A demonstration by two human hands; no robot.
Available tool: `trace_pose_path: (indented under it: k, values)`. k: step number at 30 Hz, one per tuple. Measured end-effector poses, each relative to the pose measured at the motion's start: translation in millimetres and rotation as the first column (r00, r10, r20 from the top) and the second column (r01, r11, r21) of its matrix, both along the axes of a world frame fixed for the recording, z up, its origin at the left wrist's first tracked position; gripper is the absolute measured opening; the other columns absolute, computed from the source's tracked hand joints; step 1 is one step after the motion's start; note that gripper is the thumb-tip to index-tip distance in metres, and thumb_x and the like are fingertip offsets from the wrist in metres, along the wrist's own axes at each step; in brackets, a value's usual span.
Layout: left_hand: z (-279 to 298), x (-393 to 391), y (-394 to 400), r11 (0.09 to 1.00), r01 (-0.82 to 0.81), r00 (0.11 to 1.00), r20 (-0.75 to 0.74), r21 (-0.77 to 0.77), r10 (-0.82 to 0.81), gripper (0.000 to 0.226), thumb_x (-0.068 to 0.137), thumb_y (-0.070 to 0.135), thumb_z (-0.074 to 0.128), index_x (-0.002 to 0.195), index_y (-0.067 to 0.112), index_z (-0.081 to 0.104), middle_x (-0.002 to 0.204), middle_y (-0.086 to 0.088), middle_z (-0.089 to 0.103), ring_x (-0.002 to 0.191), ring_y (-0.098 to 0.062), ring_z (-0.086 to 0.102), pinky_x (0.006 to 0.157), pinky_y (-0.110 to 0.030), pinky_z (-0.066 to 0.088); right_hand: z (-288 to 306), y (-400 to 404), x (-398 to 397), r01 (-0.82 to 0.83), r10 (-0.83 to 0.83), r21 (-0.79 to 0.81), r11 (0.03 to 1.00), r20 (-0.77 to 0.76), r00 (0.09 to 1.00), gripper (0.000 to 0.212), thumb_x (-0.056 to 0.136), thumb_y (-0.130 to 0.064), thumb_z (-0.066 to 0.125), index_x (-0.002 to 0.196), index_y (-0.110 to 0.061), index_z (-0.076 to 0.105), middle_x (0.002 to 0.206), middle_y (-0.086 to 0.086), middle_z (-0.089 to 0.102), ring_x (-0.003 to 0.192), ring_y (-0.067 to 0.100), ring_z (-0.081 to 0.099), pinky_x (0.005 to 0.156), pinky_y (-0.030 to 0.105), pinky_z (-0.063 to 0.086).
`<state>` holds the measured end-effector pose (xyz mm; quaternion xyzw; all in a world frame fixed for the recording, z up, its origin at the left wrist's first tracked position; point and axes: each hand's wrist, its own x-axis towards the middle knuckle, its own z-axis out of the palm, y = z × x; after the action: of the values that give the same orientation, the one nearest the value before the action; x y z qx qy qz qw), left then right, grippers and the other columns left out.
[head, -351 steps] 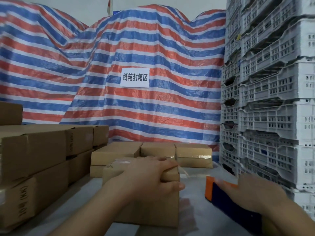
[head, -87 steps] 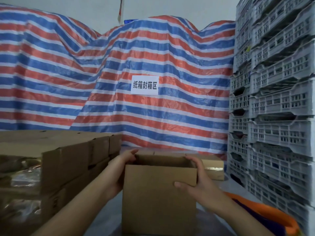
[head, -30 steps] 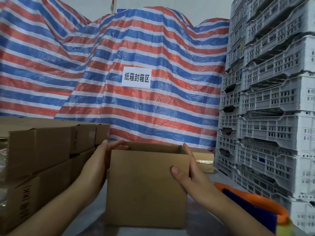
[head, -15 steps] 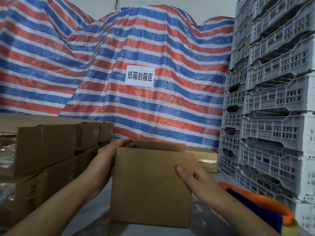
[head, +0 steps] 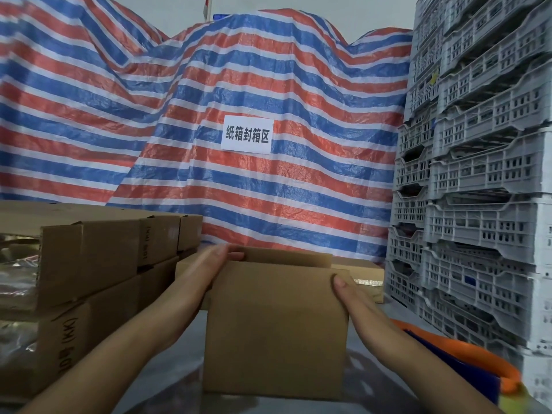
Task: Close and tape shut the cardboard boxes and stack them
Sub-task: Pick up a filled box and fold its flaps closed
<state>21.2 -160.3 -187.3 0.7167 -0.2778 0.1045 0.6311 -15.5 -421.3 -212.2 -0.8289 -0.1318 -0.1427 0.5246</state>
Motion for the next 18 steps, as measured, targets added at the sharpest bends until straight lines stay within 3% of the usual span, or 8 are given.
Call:
trace_pose_path:
  k: [3,6,9,12,18]
  values:
    - [-1.5,-3.4,4.0,0.999,-0.005,0.998,-0.066,0.05,0.008,0.04,0.091,0.048,0.058,0.125,0.028,0.059,0.134,0.003,0.058,0.119,-0.016,0.056,0.105,-0.043,0.044,0.2,-2.5,-1.8,0.015,-0.015,0.001,1.0,-0.013,1.0,0.057,0.046,-0.109,0.033,0.096,-0.085,0.046,0.098,-0.058,0.051,0.09,-0.038,0.044,0.081,0.012,0.031]
    - [-14.3,0.5,15.0,0.999,0.04,0.998,-0.057,0.01,-0.039,0.049,0.075,0.073,0.061,0.118,0.049,0.061,0.123,0.017,0.064,0.113,-0.006,0.061,0.099,-0.038,0.048,-1.9,-4.9,2.9,0.04,-0.04,0.039,0.998,0.01,0.999,0.07,0.048,-0.107,0.035,0.107,-0.074,0.055,0.108,-0.046,0.06,0.101,-0.026,0.053,0.09,0.018,0.036]
    - [-13.5,4.2,12.2,0.999,0.035,0.997,-0.062,-0.041,-0.037,0.047,0.075,0.065,0.062,0.118,0.045,0.063,0.12,0.014,0.066,0.109,-0.007,0.064,0.097,-0.038,0.05,-5.3,-7.5,10.4,0.051,-0.051,0.1,0.994,0.001,0.999,0.091,0.051,-0.105,0.04,0.124,-0.054,0.06,0.124,-0.028,0.064,0.118,-0.009,0.056,0.099,0.022,0.037]
    - [-14.7,3.6,8.2,0.995,0.016,0.998,-0.059,-0.101,-0.022,0.049,0.072,0.056,0.064,0.117,0.038,0.065,0.115,0.011,0.07,0.104,-0.007,0.066,0.093,-0.034,0.05,-4.8,-6.8,13.7,0.042,-0.042,0.131,0.991,-0.008,0.999,0.105,0.053,-0.105,0.039,0.139,-0.048,0.052,0.134,-0.026,0.058,0.127,-0.006,0.049,0.104,0.024,0.032]
    - [-17.3,7.5,3.3,0.981,-0.014,0.995,-0.098,-0.195,-0.005,0.038,0.08,0.026,0.065,0.118,0.027,0.062,0.109,0.005,0.073,0.099,-0.008,0.069,0.084,-0.027,0.05,-2.3,-1.9,14.9,0.057,-0.061,0.12,0.991,0.032,0.998,0.122,0.048,-0.107,0.035,0.146,-0.037,0.047,0.145,-0.01,0.054,0.135,0.009,0.047,0.12,0.042,0.028]
